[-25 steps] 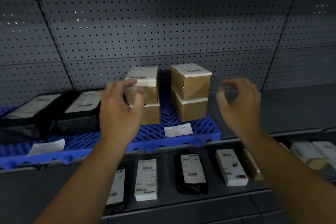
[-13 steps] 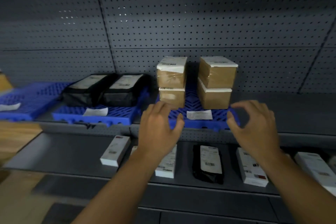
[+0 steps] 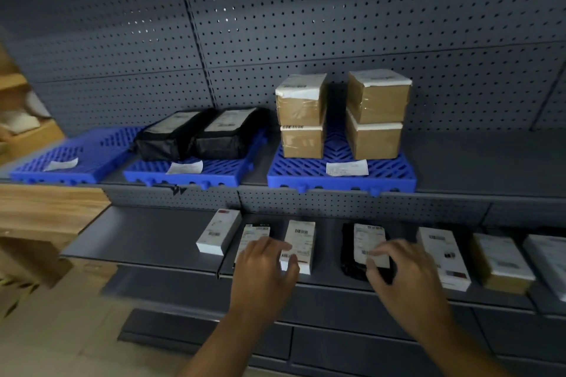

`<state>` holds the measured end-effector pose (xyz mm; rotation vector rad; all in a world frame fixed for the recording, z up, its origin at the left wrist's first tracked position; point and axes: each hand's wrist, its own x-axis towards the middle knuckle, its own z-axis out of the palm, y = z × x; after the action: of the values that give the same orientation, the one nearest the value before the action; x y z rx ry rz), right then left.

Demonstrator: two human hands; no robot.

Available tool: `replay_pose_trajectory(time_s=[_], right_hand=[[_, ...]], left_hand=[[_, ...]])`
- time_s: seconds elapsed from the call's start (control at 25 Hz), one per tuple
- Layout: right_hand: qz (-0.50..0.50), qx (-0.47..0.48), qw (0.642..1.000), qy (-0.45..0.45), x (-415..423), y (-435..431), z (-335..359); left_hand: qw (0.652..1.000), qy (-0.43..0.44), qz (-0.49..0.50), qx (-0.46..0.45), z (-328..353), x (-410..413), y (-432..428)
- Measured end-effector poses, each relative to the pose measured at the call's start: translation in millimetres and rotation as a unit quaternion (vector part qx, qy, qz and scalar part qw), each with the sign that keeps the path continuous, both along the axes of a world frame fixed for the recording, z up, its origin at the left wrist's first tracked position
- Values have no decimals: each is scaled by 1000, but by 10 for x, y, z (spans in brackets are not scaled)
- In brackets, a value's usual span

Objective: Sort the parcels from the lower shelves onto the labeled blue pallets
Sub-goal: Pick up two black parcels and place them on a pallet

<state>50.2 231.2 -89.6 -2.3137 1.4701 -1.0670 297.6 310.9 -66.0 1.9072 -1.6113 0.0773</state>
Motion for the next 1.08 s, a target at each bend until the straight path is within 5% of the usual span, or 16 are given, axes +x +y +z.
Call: replay_pose_trajectory(time_s=[1.08], right_hand=[[-154,200,966,62,978,675,-521]], left_hand=[[989,98,-87,72,-839,1391,15]])
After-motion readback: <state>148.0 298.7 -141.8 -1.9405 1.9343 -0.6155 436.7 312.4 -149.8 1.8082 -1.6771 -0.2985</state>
